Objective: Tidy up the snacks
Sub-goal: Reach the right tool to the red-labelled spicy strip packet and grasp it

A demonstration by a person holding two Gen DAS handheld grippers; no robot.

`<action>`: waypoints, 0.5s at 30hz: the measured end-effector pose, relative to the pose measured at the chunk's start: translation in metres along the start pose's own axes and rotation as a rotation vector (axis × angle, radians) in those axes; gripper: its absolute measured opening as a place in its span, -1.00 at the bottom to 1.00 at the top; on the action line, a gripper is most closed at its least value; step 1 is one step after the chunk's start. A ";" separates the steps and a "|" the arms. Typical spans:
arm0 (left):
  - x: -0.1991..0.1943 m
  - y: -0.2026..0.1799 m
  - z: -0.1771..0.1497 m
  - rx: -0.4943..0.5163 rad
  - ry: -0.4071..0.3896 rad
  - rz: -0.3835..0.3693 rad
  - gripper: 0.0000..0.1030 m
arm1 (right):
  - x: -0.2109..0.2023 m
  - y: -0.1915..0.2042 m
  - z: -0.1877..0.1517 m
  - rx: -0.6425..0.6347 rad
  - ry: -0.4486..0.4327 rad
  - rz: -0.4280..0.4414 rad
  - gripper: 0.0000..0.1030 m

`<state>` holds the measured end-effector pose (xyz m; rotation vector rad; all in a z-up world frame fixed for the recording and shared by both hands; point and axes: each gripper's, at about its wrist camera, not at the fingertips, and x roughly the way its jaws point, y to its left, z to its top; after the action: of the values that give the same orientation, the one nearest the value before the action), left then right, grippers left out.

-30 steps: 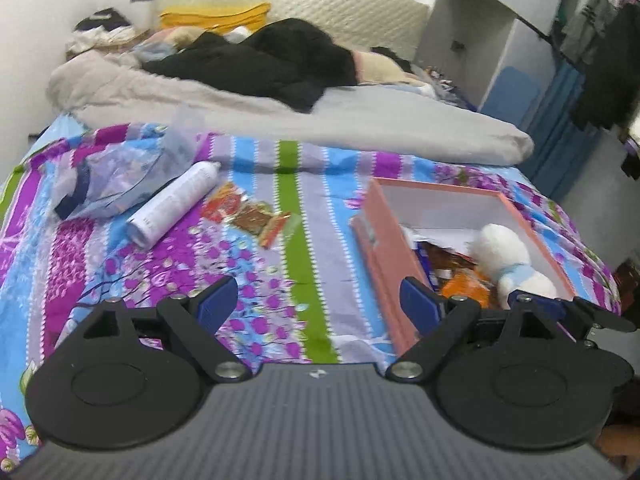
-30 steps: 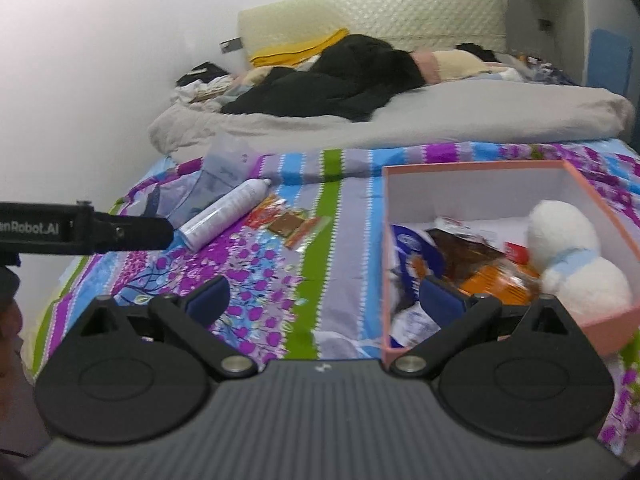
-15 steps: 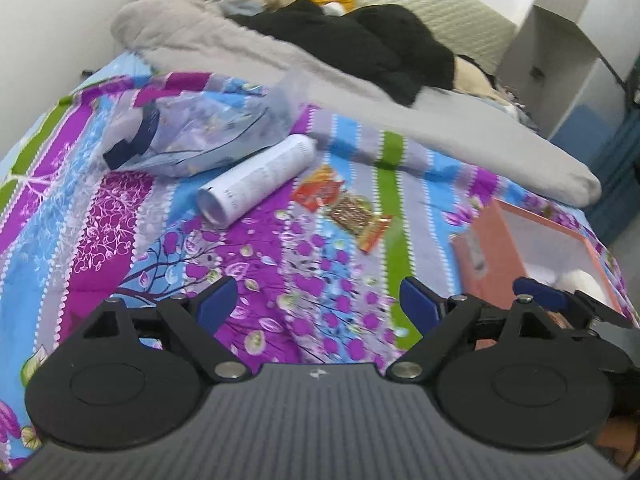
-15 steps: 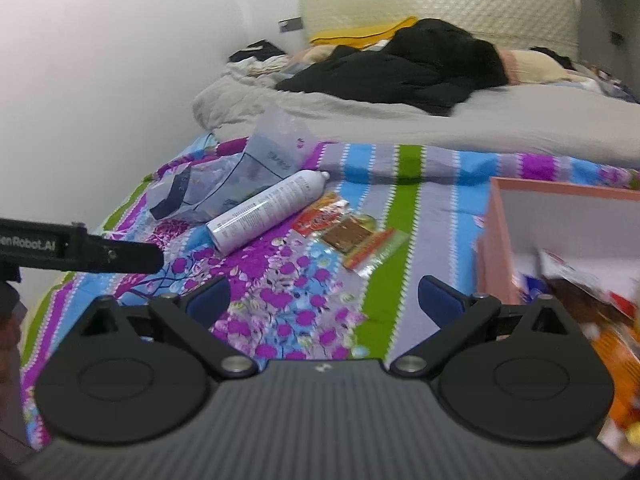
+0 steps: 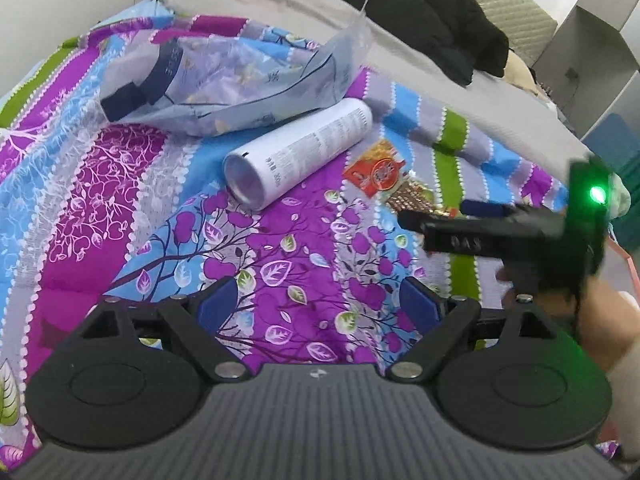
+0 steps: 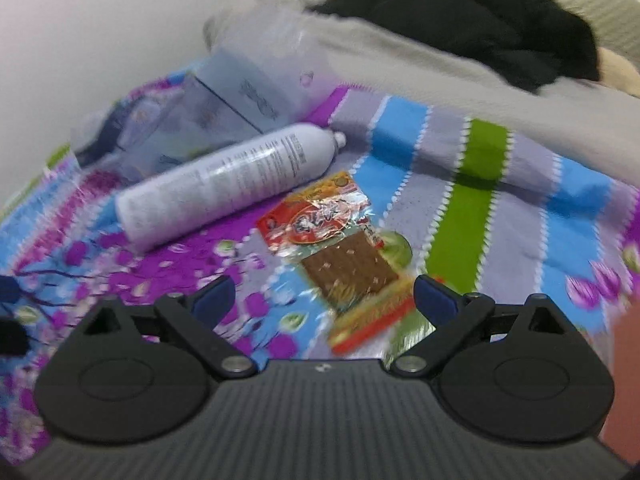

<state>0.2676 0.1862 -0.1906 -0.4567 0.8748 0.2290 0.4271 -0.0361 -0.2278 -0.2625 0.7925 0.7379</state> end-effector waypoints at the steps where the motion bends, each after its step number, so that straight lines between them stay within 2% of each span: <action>1: 0.004 0.002 0.000 -0.005 0.002 -0.002 0.76 | 0.011 -0.003 0.005 -0.024 0.026 0.009 0.89; 5: 0.013 0.005 0.000 -0.022 0.013 -0.003 0.76 | 0.049 -0.008 0.013 -0.139 0.131 -0.041 0.90; 15: 0.023 0.010 -0.004 -0.051 0.023 -0.013 0.76 | 0.070 -0.029 0.022 -0.093 0.217 0.083 0.96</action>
<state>0.2757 0.1933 -0.2133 -0.5135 0.8901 0.2347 0.4925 -0.0109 -0.2652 -0.4000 0.9806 0.8347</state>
